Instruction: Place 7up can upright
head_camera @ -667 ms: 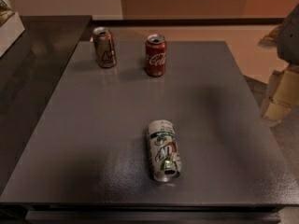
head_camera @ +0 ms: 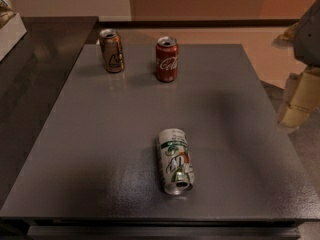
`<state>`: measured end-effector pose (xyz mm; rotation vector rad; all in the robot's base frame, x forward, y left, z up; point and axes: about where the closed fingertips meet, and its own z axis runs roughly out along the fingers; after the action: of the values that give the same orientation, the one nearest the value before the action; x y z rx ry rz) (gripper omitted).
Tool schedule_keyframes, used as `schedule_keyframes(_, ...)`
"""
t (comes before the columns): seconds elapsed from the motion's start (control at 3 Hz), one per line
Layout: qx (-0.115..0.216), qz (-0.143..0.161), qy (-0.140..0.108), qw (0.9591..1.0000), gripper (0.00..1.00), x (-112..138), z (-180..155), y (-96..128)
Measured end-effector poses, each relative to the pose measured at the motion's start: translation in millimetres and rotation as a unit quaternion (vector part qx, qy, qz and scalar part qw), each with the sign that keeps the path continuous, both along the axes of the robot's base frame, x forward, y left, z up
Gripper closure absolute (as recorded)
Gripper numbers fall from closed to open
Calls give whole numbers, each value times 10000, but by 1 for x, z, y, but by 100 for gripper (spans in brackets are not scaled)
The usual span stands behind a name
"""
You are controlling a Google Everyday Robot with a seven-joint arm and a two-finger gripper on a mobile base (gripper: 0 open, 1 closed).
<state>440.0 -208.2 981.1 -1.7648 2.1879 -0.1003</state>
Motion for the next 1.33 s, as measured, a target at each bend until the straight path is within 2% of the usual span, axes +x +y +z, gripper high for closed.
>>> schedule_keyframes(0.67,-39,358,-82,9993,0,1,4,13)
schedule_keyframes(1.0,-354,2385,-496,9692,0,-7,2,82)
schedule_keyframes(1.33,-555,3372,-745,9368,0,-10,-5,107)
